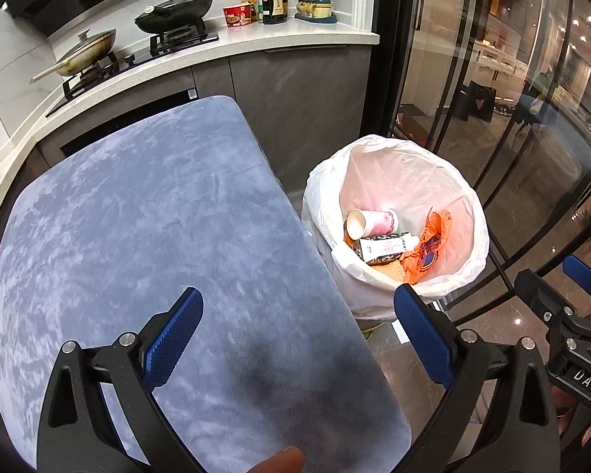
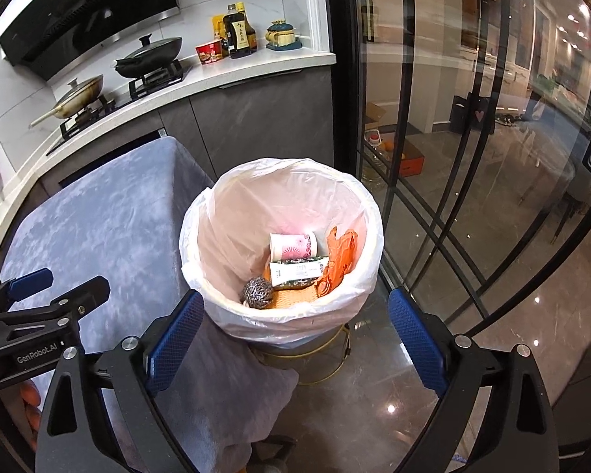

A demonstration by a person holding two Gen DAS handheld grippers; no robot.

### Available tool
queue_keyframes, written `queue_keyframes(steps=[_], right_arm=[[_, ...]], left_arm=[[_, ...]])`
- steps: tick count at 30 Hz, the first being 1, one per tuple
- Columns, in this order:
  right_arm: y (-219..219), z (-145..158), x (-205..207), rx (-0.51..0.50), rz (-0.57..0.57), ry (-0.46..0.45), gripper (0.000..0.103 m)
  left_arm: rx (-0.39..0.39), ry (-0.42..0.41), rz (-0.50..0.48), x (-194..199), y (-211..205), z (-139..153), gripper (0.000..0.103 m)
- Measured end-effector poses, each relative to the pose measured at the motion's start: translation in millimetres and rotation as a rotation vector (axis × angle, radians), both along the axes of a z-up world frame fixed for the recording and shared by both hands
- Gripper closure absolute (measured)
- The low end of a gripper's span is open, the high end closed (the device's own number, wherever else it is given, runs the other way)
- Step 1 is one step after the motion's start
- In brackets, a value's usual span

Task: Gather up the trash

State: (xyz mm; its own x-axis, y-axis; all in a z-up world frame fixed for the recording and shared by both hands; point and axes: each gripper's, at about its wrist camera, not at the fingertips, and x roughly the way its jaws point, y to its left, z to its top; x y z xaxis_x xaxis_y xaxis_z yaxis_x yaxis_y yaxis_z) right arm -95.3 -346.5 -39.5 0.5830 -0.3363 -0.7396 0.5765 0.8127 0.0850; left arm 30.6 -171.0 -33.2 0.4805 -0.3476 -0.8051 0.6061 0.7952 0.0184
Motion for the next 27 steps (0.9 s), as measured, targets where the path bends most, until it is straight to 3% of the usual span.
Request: queue_keyframes(steps=[27], right_arm=[[4.1, -7.9, -12.0, 0.013, -0.025, 0.046, 0.012]], left_arm=[[0.027, 0.018, 0.021, -11.1, 2.6, -8.6, 0.01]])
